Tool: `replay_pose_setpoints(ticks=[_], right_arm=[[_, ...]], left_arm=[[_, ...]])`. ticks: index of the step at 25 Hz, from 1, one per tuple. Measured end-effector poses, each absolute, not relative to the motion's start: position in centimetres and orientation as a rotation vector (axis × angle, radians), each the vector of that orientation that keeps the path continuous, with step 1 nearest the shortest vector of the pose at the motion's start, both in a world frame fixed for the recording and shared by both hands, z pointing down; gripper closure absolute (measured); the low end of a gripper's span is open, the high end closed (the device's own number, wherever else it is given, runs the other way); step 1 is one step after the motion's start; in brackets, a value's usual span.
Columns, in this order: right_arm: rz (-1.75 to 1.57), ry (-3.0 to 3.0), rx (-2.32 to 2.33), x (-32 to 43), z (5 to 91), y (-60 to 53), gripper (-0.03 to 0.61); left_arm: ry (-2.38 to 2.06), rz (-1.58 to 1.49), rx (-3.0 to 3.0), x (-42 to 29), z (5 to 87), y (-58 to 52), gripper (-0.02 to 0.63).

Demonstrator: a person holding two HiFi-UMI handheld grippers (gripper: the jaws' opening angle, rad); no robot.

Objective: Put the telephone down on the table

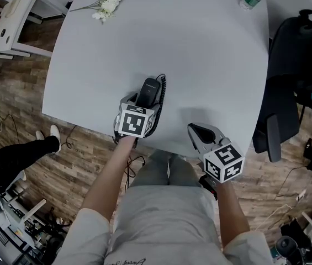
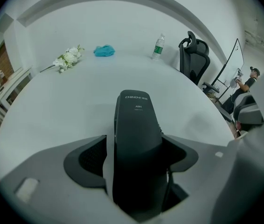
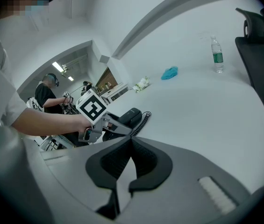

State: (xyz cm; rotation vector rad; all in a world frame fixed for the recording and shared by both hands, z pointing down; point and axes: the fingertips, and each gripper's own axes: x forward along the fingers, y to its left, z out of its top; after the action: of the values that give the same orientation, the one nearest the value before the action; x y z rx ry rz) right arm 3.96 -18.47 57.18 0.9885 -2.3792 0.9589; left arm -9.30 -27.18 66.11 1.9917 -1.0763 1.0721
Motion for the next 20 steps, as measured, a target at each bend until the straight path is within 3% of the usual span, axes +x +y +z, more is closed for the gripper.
replay_pose_setpoints(ticks=[20], right_arm=[[0.913, -2.389, 0.961, 3.7, 56.3, -17.8, 0.572]], left_arm=[[-1.103, 1.024, 2.022, -9.9, 63.1, -26.2, 0.241]])
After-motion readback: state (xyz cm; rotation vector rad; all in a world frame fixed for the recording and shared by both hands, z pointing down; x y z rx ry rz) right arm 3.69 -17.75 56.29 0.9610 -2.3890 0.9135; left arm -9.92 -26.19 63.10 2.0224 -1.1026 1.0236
